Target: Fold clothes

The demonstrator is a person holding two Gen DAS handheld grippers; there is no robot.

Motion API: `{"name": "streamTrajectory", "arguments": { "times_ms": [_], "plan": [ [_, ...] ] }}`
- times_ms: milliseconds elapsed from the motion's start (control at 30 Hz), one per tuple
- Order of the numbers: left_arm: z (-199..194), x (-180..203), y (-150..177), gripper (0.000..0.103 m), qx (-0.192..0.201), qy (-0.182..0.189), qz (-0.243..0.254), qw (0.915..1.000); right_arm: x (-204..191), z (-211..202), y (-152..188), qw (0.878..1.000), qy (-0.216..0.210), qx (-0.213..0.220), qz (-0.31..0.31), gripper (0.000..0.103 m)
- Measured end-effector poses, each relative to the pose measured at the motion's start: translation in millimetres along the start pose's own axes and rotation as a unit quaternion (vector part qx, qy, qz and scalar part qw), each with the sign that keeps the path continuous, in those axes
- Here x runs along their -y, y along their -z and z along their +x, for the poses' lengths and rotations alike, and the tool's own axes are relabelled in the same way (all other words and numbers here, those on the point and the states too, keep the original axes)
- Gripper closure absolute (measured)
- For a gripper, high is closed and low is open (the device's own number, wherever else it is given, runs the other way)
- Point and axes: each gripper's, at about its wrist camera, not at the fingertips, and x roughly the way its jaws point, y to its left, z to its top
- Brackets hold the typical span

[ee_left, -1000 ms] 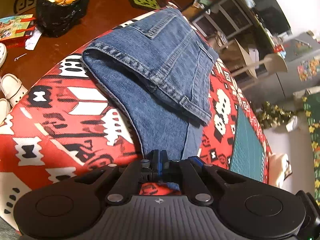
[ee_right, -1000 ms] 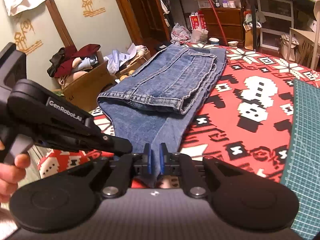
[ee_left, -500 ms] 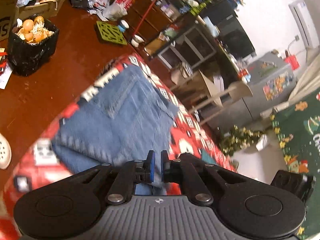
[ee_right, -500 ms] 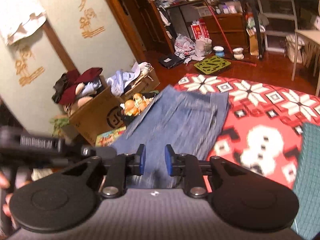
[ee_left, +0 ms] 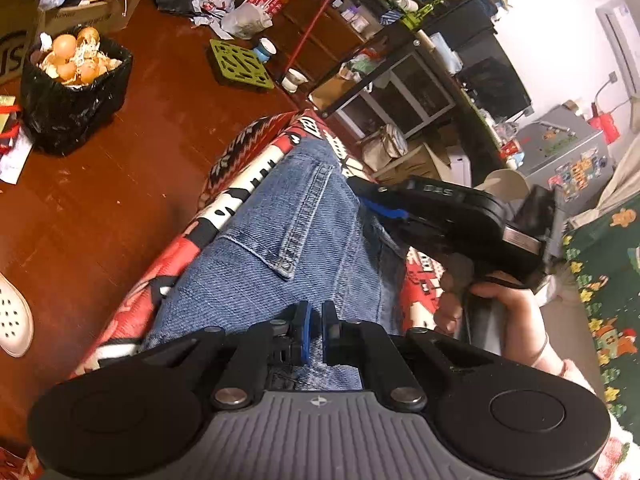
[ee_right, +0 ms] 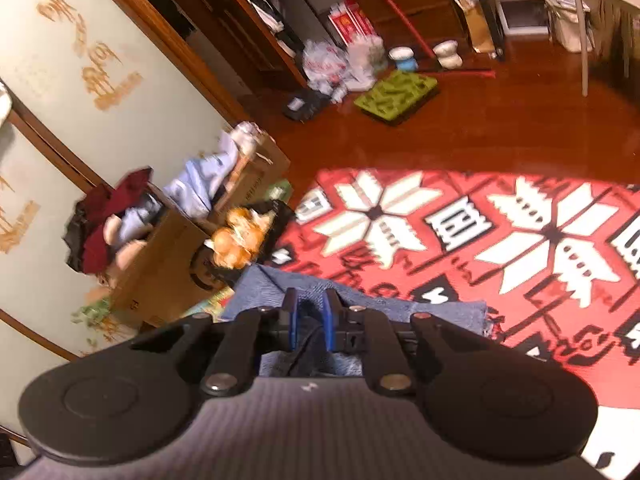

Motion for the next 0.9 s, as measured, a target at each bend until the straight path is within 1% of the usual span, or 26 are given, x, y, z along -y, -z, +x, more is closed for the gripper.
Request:
{"name": "streamTrajectory", "arguments": {
  "times_ms": [33, 100, 133, 267, 300, 367, 433, 467, 567, 633, 700, 733, 767, 833, 900],
  "plan": [
    [2.3, -0.4, 1.2, 0.099, -0.002, -0.005, 0.004, 1.0, 4.5, 4.5, -1.6, 1.0, 0.012, -0.001, -0.006, 0.103],
    [3.0, -2.7, 5.2, 0.1, 0.002, -0.008, 0.012, 0.9999, 17.7, 4.8, -4.4, 1.0, 0.029, 0.001, -0.001, 0.103],
    [2.2, -5.0, 7.1, 0.1, 0.005, -0.006, 0.011, 0.9999, 28.4, 1.3, -5.8, 1.0, 0.029, 0.005, 0.009, 0.103],
    [-1.5, -11.6, 9.0, 0.1, 0.005, 0.007, -0.005, 0.9999, 63.6, -19.4, -5.8, 0.997, 0.061, 0.025, 0.033, 0.103],
    [-2.9, -11.8, 8.6, 0.1, 0.006, 0.009, -0.007, 0.9999, 67.5, -26.0, -6.2, 0.997, 0.052, 0.036, 0.042, 0.1],
    [-6.0, -10.8, 7.8, 0.101, 0.007, 0.013, -0.007, 0.9999, 74.2, -38.8, -7.1, 0.996, 0.033, 0.057, 0.057, 0.1],
    [-9.1, -8.7, 7.6, 0.099, 0.012, 0.021, -0.008, 0.9997, 60.3, -43.3, -8.5, 0.997, 0.001, 0.062, 0.04, 0.096],
    [-10.4, -7.7, 7.4, 0.099, 0.016, 0.024, -0.009, 0.9996, 53.0, -44.6, -9.2, 0.997, -0.014, 0.062, 0.031, 0.096],
    [-11.0, -4.9, 5.9, 0.099, 0.027, 0.02, -0.005, 0.9994, 21.0, -23.7, -10.6, 0.998, -0.056, 0.015, 0.012, 0.095],
    [-9.0, -4.6, 6.7, 0.099, 0.027, 0.012, -0.004, 0.9996, 2.9, -1.2, -9.5, 0.998, -0.066, -0.013, 0.002, 0.095],
    [-6.4, -6.4, 9.7, 0.1, 0.025, -0.002, 0.002, 0.9997, -6.0, 22.6, -5.3, 0.999, -0.038, -0.03, -0.007, 0.096],
    [-6.5, -8.9, 12.5, 0.101, 0.025, -0.004, 0.002, 0.9997, -8.0, 33.4, -2.8, 0.999, -0.022, -0.034, -0.01, 0.101],
    [-6.5, -11.4, 15.3, 0.101, 0.025, -0.006, 0.002, 0.9997, -7.5, 40.1, 0.4, 0.999, -0.007, -0.032, -0.013, 0.103],
    [-11.7, -16.9, 19.5, 0.101, 0.027, -0.003, -0.008, 0.9996, -7.4, 38.7, 4.5, 1.0, -0.005, -0.018, -0.022, 0.103],
    [-20.1, -20.6, 21.8, 0.101, 0.03, 0.002, -0.016, 0.9994, -10.7, 32.8, 3.4, 0.999, 0.02, -0.013, -0.036, 0.103]
  ]
}}
